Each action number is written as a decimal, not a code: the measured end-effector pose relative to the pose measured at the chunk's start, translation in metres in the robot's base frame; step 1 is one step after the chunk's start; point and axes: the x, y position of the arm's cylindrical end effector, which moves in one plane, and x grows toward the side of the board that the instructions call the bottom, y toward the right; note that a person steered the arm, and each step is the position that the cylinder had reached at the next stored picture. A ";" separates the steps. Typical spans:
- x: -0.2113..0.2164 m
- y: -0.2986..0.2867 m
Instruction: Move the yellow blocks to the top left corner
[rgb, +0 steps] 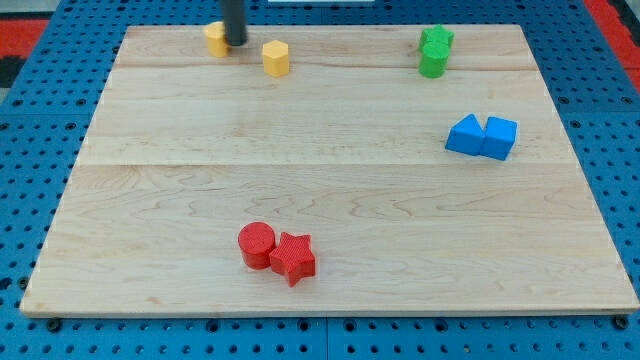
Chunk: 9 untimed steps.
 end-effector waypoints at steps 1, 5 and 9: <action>-0.011 0.007; -0.011 0.079; 0.023 0.004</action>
